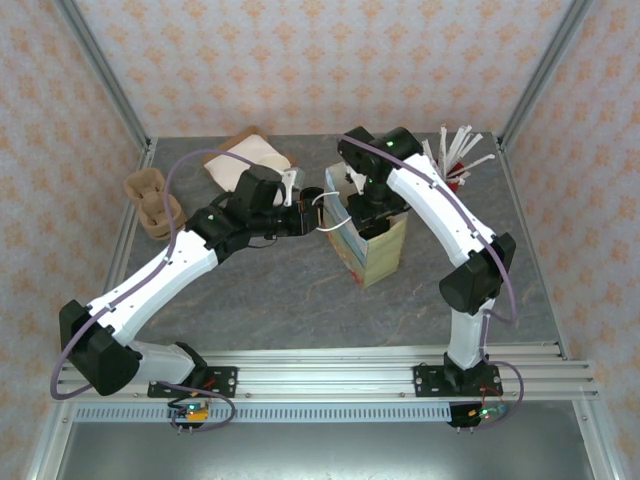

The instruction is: Pack the takeout coffee

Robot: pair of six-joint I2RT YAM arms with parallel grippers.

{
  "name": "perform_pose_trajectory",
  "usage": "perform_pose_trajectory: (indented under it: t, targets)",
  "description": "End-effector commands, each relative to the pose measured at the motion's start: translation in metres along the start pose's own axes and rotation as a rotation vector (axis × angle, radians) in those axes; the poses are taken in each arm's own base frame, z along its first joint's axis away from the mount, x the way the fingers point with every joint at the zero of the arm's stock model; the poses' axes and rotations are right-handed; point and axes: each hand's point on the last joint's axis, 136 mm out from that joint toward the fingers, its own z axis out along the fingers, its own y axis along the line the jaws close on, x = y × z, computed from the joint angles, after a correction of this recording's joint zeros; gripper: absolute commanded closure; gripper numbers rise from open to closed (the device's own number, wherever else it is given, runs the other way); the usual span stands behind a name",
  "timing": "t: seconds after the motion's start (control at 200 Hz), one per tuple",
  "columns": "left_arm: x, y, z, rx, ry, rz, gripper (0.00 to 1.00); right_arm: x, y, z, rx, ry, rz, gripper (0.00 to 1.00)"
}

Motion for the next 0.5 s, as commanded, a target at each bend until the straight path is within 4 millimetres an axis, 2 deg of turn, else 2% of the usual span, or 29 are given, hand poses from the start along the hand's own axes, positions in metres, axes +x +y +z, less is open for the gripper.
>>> perform_pose_trajectory:
  t: [0.0, 0.215, 0.495]
  targets:
    - [-0.005, -0.009, -0.003, 0.004, -0.006, 0.038, 0.90, -0.001, -0.010, -0.001, 0.055, 0.010, -0.026, 0.47]
    - [-0.007, -0.011, -0.005, 0.002, -0.002, 0.042, 0.90, -0.008, -0.008, 0.003, 0.051, 0.013, -0.045, 0.47]
    - [-0.007, -0.011, -0.005, 0.000, -0.002, 0.042, 0.90, 0.000, -0.011, 0.014, 0.053, 0.051, -0.054, 0.47]
